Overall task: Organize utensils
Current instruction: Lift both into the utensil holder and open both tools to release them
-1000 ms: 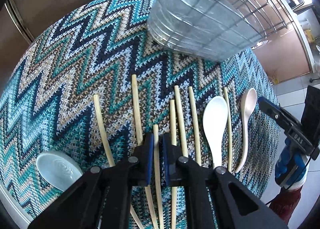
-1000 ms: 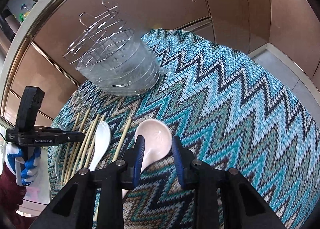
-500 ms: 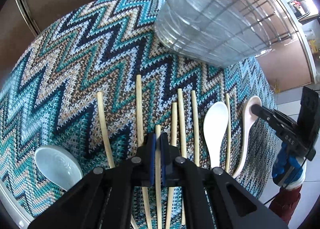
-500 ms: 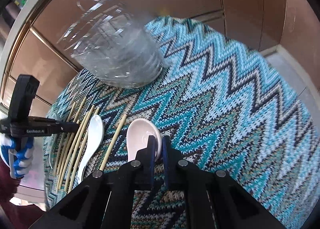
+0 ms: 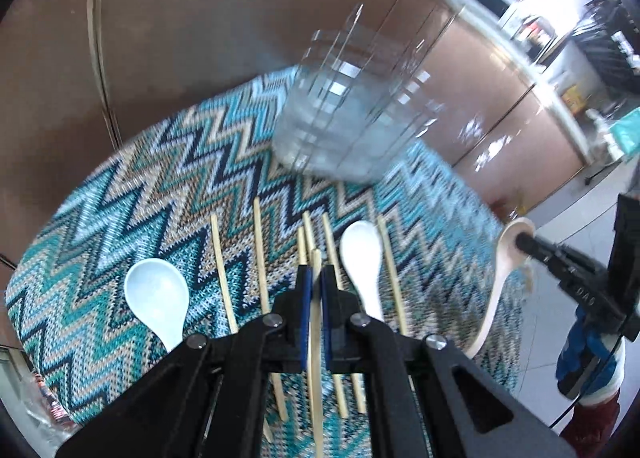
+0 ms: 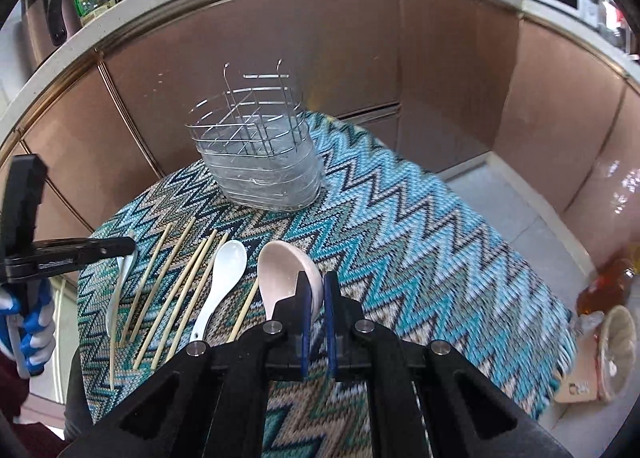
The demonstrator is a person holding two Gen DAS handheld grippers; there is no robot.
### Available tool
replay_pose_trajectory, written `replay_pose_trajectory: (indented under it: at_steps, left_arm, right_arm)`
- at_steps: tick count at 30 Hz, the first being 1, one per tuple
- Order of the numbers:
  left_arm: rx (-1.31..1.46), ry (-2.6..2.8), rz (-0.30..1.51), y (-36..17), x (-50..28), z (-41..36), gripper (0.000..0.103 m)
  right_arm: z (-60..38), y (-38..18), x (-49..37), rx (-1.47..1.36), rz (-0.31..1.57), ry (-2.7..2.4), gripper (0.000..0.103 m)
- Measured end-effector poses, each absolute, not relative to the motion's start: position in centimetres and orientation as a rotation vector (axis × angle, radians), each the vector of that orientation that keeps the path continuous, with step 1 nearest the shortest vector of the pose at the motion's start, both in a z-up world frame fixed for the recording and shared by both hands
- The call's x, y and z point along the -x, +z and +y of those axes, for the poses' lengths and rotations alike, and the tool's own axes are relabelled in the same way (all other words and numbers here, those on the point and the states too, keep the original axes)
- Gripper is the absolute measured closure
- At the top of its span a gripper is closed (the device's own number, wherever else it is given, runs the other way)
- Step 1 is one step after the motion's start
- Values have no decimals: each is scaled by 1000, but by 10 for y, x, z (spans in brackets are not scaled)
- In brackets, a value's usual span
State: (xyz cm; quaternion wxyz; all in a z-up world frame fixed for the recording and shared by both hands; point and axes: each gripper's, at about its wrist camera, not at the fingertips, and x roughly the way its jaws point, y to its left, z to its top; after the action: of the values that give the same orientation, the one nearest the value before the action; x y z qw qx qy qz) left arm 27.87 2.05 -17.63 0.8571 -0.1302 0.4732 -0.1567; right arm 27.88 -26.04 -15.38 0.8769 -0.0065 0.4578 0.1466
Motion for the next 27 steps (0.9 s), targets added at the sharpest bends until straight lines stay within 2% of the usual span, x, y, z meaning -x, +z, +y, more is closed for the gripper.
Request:
replay_pose_trajectory:
  at_steps: [13,27]
  left_arm:
    - [316,-342,699,-98,-219,40,99]
    - [376,-338,454,-27,-242,66,99]
  right_arm:
    - [-237,-88,-210,27,778,150,97]
    - [-206,-36,-239,36,606,153,97]
